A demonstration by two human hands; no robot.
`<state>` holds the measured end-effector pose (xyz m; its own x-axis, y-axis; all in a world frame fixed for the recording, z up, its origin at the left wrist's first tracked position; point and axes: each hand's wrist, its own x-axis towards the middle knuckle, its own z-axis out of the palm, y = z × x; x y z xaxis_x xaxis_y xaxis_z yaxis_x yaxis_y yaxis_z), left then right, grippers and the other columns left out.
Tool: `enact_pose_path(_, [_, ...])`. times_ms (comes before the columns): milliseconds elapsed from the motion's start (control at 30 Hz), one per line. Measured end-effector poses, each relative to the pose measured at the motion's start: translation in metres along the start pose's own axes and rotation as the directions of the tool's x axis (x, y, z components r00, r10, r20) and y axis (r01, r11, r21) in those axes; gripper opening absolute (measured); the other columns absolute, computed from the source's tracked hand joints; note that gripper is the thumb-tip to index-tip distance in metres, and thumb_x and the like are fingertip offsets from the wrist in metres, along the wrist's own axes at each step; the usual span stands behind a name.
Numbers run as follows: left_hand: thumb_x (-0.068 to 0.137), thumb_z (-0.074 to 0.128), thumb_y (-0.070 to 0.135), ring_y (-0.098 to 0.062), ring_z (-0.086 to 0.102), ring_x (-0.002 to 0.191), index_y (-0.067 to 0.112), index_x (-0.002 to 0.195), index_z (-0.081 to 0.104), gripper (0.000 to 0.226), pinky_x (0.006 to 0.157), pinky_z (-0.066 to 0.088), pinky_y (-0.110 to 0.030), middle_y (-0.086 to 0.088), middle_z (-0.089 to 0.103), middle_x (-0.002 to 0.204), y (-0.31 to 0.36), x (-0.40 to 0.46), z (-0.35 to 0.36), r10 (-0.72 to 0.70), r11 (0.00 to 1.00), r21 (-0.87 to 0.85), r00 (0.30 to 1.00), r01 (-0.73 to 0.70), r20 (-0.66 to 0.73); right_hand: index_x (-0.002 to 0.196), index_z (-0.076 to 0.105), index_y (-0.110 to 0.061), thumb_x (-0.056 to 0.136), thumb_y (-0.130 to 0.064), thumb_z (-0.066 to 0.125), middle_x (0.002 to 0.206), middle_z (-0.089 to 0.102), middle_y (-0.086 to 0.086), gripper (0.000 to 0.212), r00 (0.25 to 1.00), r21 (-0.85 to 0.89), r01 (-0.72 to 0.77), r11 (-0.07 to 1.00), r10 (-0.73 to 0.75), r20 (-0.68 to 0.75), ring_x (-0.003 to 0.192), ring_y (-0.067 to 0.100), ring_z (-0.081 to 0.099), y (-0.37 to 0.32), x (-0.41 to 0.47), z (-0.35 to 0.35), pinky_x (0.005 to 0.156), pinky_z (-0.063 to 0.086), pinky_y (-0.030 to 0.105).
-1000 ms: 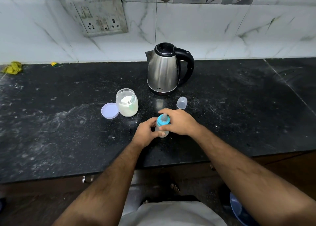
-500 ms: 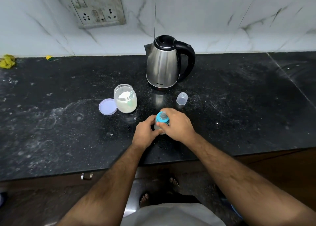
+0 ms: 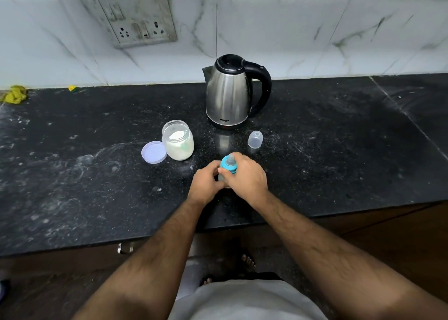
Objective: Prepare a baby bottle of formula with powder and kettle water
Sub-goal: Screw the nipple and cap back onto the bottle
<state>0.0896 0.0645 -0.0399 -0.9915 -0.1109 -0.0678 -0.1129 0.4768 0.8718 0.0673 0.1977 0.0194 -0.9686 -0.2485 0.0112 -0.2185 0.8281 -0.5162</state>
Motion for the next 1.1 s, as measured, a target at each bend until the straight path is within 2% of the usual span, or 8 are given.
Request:
enact_pose_path(167, [0.069,0.086,0.020,0.004,0.065,0.090,0.028,0.112,0.064,0.049,0.083,0.050,-0.018,0.018,0.070,0.092,0.005,-0.002,-0.001,-0.021,0.999,-0.031,1.000,0.021,0.010,0.121,0.057,-0.021,0.083,-0.047,0.067,0.109,0.068,0.000,0.047,0.997,-0.036,0.018,0.999,-0.015,0.071,0.101,0.022,0.063,-0.001,0.004,-0.010,0.080,0.047,0.035])
enact_pose_path(300, [0.065,0.089,0.015,0.009,0.064,0.094,0.025,0.110,0.065,0.052,0.089,0.049,-0.015,0.016,0.072,0.099,0.003,0.000,-0.002,-0.046,0.994,-0.095,0.998,0.049,0.033,0.119,0.061,-0.022,0.082,-0.039,0.070,0.105,0.070,-0.001,0.042,0.987,0.032,0.012,0.999,-0.016,0.158,0.099,0.022,0.064,0.003,0.008,-0.022,0.080,0.049,0.035])
enact_pose_path(433, [0.065,0.089,0.012,0.015,0.063,0.090,0.020,0.110,0.065,0.051,0.086,0.049,-0.010,0.016,0.071,0.097,0.005,-0.001,0.002,-0.069,0.990,-0.122,0.998,0.070,0.014,0.118,0.061,-0.024,0.083,-0.042,0.068,0.103,0.070,-0.003,0.041,0.988,0.003,0.048,0.999,-0.047,0.150,0.097,0.020,0.064,0.006,0.008,-0.023,0.077,0.049,0.034])
enact_pose_path(600, [0.073,0.082,0.014,-0.002,0.067,0.098,0.021,0.111,0.066,0.042,0.090,0.052,-0.022,0.011,0.073,0.101,0.004,-0.005,0.010,-0.062,0.995,-0.078,0.992,0.054,-0.106,0.125,0.057,-0.021,0.087,-0.039,0.065,0.115,0.069,0.002,0.043,0.995,-0.026,0.071,0.997,-0.069,0.071,0.105,0.025,0.063,0.004,0.004,-0.010,0.086,0.048,0.037])
enact_pose_path(767, [0.080,0.075,0.020,-0.005,0.067,0.096,0.021,0.115,0.065,0.036,0.089,0.054,-0.027,0.010,0.072,0.100,0.006,-0.008,0.010,-0.033,0.999,-0.018,0.991,0.030,-0.131,0.128,0.056,-0.020,0.089,-0.036,0.065,0.118,0.067,0.002,0.044,0.999,0.060,0.042,0.997,-0.043,0.009,0.107,0.024,0.062,0.003,-0.003,-0.002,0.090,0.050,0.039])
enact_pose_path(867, [0.075,0.081,0.020,-0.003,0.066,0.098,0.022,0.116,0.065,0.044,0.090,0.051,-0.022,0.012,0.072,0.104,0.008,-0.007,0.009,-0.052,0.998,-0.026,0.993,0.049,-0.105,0.129,0.056,-0.021,0.088,-0.039,0.066,0.116,0.068,0.001,0.045,0.998,0.080,0.045,0.996,-0.048,0.039,0.107,0.023,0.063,0.006,0.000,-0.005,0.089,0.050,0.037])
enact_pose_path(967, [0.067,0.088,0.019,0.003,0.065,0.097,0.026,0.114,0.066,0.053,0.088,0.049,-0.017,0.016,0.072,0.101,0.008,-0.007,0.007,-0.073,0.996,-0.061,0.995,0.069,-0.065,0.128,0.056,-0.021,0.086,-0.042,0.066,0.113,0.069,0.001,0.047,0.992,0.028,0.033,0.999,-0.036,0.118,0.105,0.023,0.063,0.007,0.006,-0.013,0.086,0.050,0.037])
enact_pose_path(1100, [0.066,0.089,0.017,0.011,0.063,0.095,0.027,0.113,0.065,0.054,0.082,0.045,-0.007,0.020,0.070,0.098,0.010,-0.008,0.007,-0.075,0.993,-0.094,0.997,0.072,-0.029,0.126,0.056,-0.024,0.085,-0.038,0.067,0.108,0.070,-0.001,0.045,0.982,0.048,0.038,0.998,-0.047,0.184,0.103,0.022,0.064,0.011,0.009,-0.019,0.082,0.050,0.036])
